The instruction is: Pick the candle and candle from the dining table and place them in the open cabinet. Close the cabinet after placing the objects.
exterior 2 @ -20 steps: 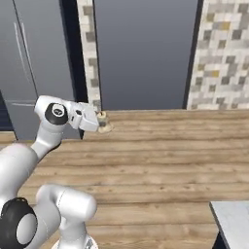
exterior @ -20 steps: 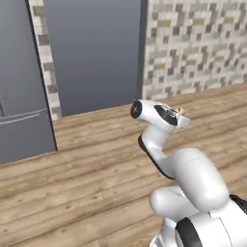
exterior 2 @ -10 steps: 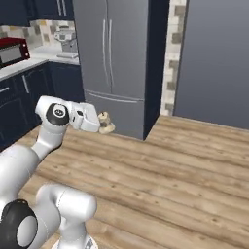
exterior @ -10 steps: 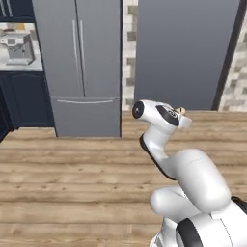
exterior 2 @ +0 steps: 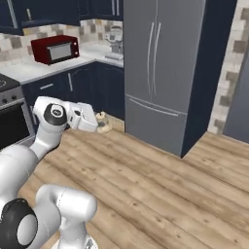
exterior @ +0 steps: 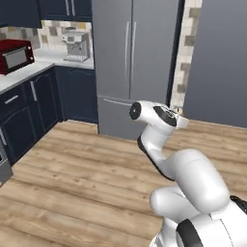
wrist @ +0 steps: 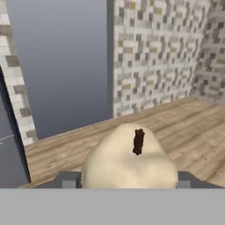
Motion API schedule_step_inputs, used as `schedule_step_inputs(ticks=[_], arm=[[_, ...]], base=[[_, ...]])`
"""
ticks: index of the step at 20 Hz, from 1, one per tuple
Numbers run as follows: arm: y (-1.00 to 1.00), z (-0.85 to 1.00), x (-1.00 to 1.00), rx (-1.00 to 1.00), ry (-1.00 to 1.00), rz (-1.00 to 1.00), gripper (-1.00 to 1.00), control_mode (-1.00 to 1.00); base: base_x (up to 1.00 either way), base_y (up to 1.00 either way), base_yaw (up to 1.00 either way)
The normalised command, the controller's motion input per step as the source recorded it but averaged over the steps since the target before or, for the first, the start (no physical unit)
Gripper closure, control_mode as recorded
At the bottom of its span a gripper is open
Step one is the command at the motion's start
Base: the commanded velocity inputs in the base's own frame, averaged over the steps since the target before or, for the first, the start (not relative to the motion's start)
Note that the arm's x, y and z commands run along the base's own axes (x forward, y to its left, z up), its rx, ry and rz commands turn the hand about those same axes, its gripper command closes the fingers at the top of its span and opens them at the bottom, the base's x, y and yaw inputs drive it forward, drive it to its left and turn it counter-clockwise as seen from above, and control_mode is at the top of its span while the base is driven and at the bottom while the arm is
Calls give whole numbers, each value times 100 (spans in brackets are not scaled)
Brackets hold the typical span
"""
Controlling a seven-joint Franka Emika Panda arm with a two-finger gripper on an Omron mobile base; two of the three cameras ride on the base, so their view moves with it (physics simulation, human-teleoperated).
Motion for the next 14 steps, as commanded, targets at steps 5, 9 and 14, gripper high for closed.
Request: schedule_step_inputs(ticks=[5,9,14], arm=[[0,0,0,0,0,0,100,100],[0,0,0,0,0,0,100,100],[0,0,0,0,0,0,100,100]], base=[[56,-53,44],[54,-46,47],[50,-50,47]])
